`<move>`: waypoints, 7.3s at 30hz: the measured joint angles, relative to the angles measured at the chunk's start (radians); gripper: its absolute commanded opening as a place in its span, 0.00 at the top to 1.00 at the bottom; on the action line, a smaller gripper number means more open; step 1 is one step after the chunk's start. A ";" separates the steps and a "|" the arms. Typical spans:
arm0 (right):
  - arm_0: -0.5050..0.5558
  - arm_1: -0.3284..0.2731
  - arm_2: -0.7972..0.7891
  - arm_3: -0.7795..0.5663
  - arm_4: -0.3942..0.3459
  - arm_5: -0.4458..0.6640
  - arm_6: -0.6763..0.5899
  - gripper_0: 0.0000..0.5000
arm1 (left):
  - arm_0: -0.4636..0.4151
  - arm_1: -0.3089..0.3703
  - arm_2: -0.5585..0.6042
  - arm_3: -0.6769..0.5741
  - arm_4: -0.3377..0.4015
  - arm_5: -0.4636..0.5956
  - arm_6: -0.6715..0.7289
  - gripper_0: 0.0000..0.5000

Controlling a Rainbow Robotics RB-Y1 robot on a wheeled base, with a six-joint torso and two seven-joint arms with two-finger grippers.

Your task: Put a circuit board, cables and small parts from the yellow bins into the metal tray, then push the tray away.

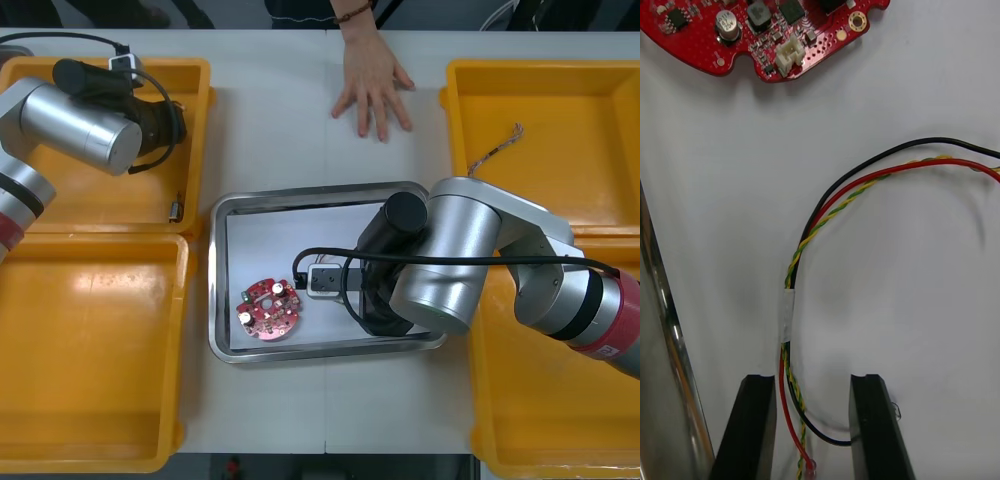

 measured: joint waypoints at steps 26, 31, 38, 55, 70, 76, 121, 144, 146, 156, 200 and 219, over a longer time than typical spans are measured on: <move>0.000 0.022 -0.275 -0.152 0.023 0.402 0.000 0.00 | -0.005 -0.003 0.000 -0.003 -0.016 0.041 0.000 1.00; 0.000 0.023 -0.380 -0.207 0.023 0.403 0.000 0.00 | -0.005 0.012 0.018 -0.115 -0.017 0.280 0.000 1.00; 0.000 0.019 -0.535 -0.239 0.022 0.404 0.000 0.00 | -0.005 0.023 0.183 -0.343 0.014 0.624 0.000 1.00; 0.000 -0.120 -0.858 -0.046 -0.005 0.404 -0.170 0.00 | 0.170 0.027 0.264 -0.927 0.157 0.958 0.002 1.00; -0.033 -0.143 -0.992 0.184 0.042 0.404 -0.566 0.00 | 0.216 0.026 -0.079 -1.039 0.047 0.912 0.216 1.00; -0.110 -0.143 -0.993 0.353 0.060 0.404 -0.734 0.00 | 0.239 0.023 -0.157 -0.948 -0.009 0.805 0.216 1.00; -0.411 0.078 -0.965 1.051 0.232 -0.032 -1.303 0.00 | 0.172 -0.021 0.121 -0.982 0.292 1.072 0.254 0.00; -0.416 0.137 -0.917 1.223 0.195 -0.156 -1.381 0.00 | -0.088 0.047 0.287 -0.340 0.460 1.128 0.250 0.00; -0.416 0.140 -0.917 1.237 0.190 -0.171 -1.382 0.00 | -0.096 0.047 0.290 -0.282 0.458 1.107 0.247 0.00; -0.417 0.145 -0.917 1.279 0.174 -0.192 -1.409 0.00 | -0.108 0.047 0.290 -0.093 0.448 1.018 0.048 0.00; -0.417 0.149 -0.855 1.349 0.064 -0.249 -1.464 1.00 | -0.111 0.018 0.036 0.081 0.462 0.743 0.013 0.00; -0.416 0.072 -0.884 1.101 0.120 0.186 -1.464 1.00 | -0.111 0.016 0.017 0.086 0.470 0.736 0.013 1.00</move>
